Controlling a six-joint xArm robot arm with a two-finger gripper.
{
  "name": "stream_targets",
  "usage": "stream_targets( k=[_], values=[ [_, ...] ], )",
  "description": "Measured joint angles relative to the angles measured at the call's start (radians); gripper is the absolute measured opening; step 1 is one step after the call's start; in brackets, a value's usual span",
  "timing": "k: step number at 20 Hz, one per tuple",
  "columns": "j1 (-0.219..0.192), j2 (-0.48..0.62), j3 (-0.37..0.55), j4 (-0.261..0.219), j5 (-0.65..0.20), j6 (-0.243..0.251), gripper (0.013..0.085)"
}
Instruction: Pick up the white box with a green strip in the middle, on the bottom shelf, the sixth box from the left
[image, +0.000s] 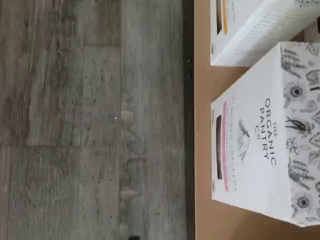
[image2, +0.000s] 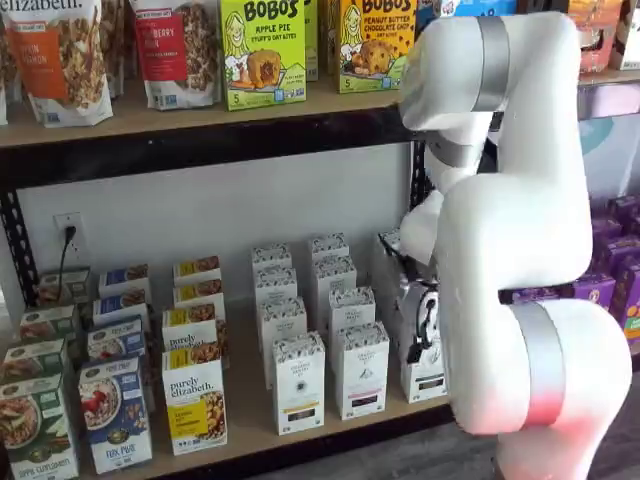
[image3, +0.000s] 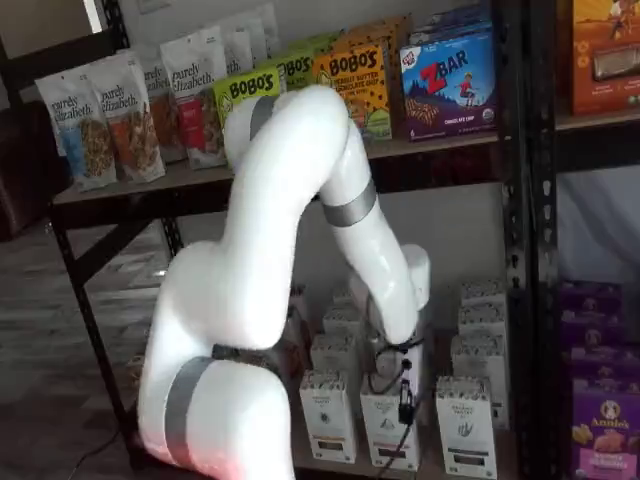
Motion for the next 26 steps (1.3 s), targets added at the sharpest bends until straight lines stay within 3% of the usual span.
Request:
stream_targets(
  k=[7, 13, 17, 20, 26],
  values=[
    [-0.039, -0.036, 0.021, -0.011, 0.051, -0.022, 0.0850],
    [-0.028, -0.033, 0.020, 0.155, 0.021, -0.168, 0.0850],
    [-0.026, -0.016, -0.003, 0.208, 0.003, -0.217, 0.0850],
    [-0.037, 0.005, -0.037, 0.208, 0.004, -0.223, 0.0850],
    [-0.057, 0.067, -0.128, 0.143, -0.008, -0.181, 0.0850]
  ],
)
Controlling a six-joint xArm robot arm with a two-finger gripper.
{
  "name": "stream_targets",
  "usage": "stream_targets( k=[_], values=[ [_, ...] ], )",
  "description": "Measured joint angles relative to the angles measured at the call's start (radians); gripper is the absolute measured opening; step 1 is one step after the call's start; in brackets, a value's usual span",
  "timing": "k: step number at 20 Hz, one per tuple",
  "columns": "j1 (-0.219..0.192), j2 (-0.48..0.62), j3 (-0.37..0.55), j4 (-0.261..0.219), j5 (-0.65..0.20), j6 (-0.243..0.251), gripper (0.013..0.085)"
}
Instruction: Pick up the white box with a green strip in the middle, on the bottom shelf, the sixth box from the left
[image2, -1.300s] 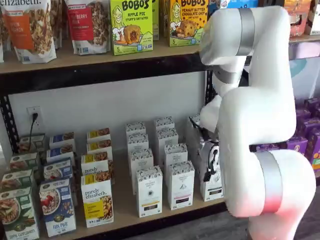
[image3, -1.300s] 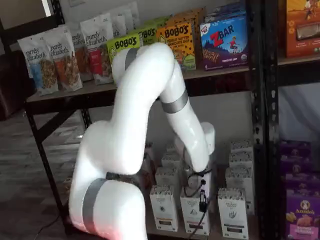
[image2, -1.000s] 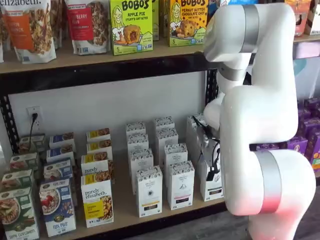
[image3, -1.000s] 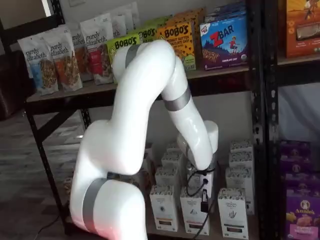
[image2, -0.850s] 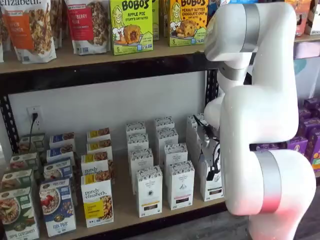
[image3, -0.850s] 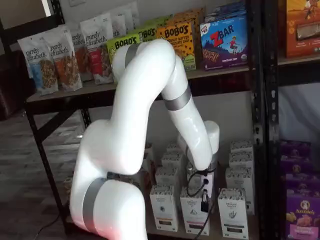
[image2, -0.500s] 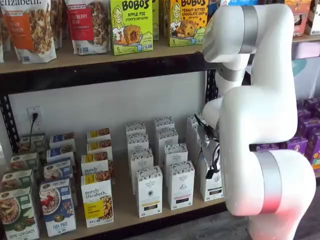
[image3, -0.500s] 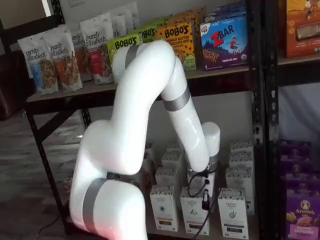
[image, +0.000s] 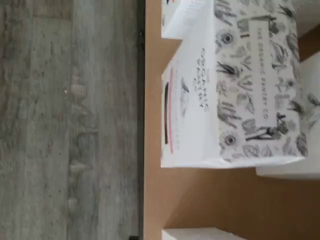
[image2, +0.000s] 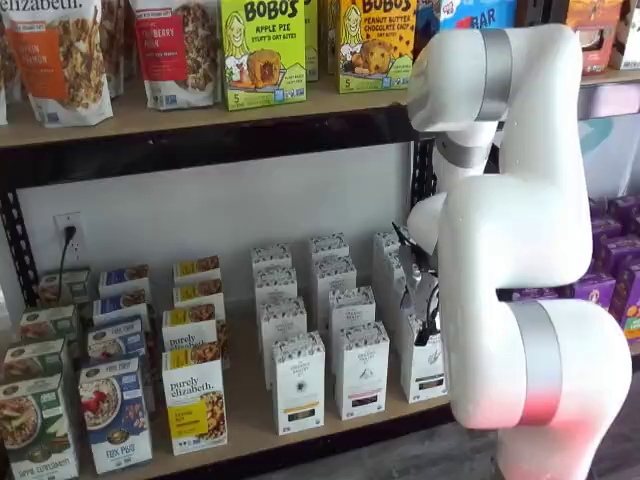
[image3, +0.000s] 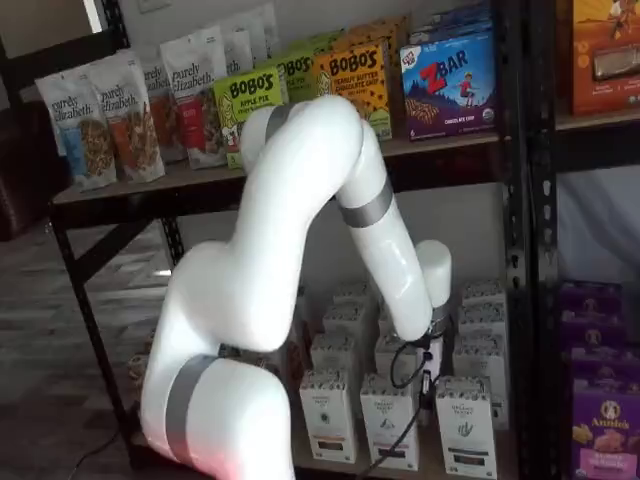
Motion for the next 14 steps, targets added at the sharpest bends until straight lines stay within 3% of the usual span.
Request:
stream_targets(
  k=[7, 11, 14],
  values=[
    [-0.026, 0.057, -0.081, -0.157, 0.006, 0.123, 0.0850],
    [-0.040, 0.087, -0.116, -0.295, 0.013, 0.236, 0.0850],
    [-0.041, 0.107, -0.143, -0.331, 0.019, 0.269, 0.0850]
  ],
)
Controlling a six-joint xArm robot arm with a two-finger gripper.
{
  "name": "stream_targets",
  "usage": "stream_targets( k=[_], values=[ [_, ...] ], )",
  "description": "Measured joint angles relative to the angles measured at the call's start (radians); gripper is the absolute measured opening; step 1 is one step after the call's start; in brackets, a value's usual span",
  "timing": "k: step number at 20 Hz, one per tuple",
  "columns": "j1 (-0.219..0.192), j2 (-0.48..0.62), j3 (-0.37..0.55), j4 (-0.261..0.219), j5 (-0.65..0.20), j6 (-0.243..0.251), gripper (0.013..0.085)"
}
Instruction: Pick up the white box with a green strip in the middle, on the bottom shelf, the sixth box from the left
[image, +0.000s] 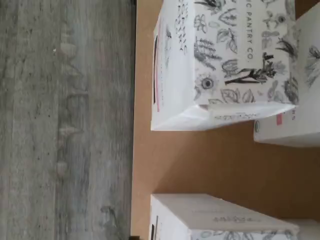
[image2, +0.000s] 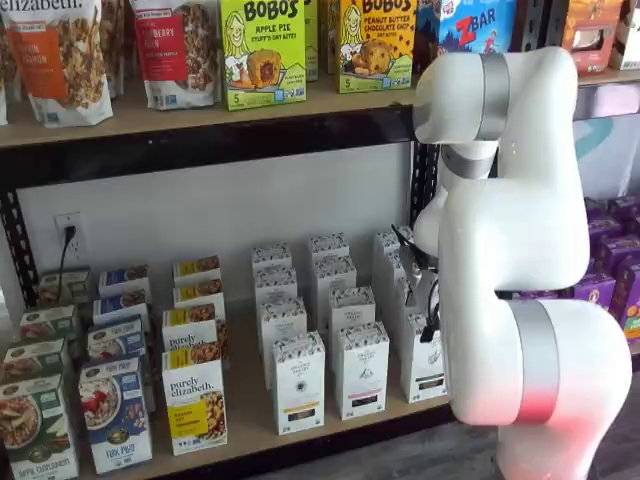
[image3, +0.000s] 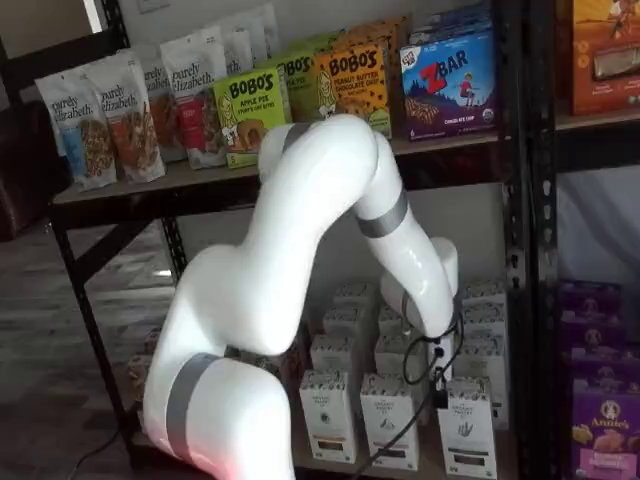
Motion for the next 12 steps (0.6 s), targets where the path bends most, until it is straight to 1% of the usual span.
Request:
stream_targets(
  k=[2, 6, 12],
  values=[
    [0.000, 0.014, -0.020, -0.025, 0.001, 0.023, 0.0850],
    [-0.010, 0.044, -0.063, -0.155, 0.016, 0.133, 0.0850],
    [-0.010, 0.078, -0.095, -0.279, 0.014, 0.247, 0.0850]
  ],
)
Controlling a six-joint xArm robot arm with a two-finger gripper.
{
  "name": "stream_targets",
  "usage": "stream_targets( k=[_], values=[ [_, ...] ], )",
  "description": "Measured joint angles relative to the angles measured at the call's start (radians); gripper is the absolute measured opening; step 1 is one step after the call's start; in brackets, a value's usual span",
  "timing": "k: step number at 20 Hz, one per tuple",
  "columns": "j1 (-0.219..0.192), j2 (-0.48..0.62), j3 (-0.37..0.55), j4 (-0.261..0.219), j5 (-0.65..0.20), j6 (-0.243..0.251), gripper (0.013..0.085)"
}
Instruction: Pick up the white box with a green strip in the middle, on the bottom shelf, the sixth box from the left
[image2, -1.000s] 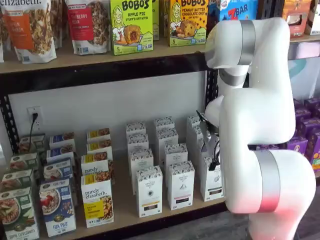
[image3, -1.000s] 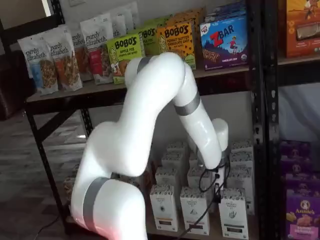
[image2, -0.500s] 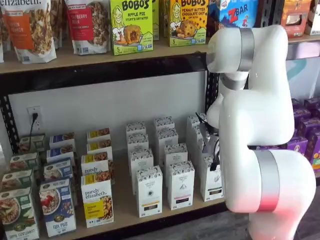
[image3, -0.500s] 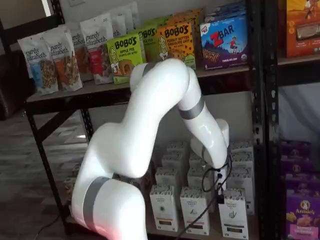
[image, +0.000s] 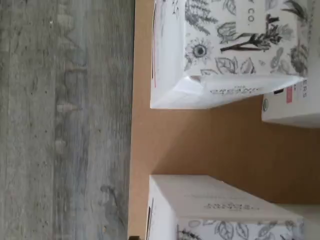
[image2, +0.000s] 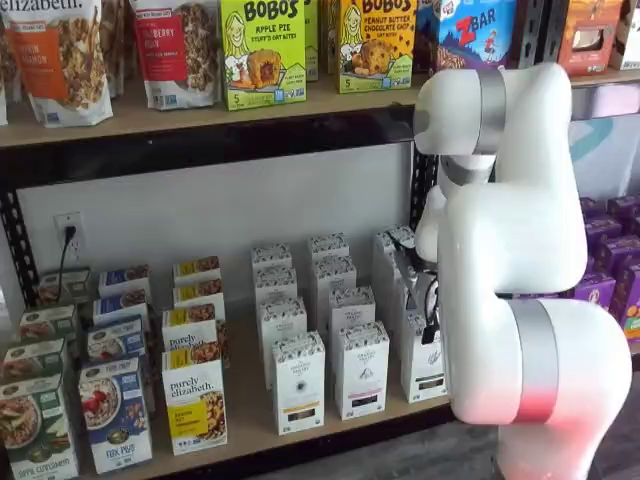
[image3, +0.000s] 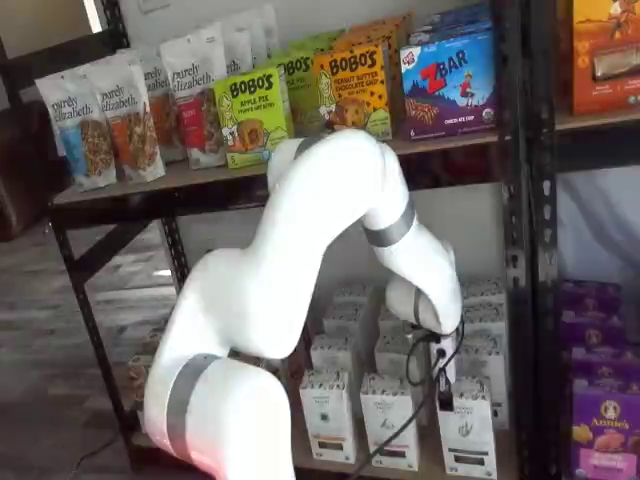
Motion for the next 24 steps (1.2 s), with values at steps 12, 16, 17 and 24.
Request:
stream_targets(
  k=[12, 16, 17, 24],
  values=[
    [0.000, 0.083, -0.100, -0.169, 0.023, 0.154, 0.0850],
    [0.001, 0.112, -0.141, -0.245, 0.053, 0.225, 0.0850],
    [0.002, 0.119, -0.150, -0.278, 0.056, 0.256, 0.0850],
    [0.012, 0.156, -0.204, -0.334, 0.102, 0.315, 0.0850]
  ],
)
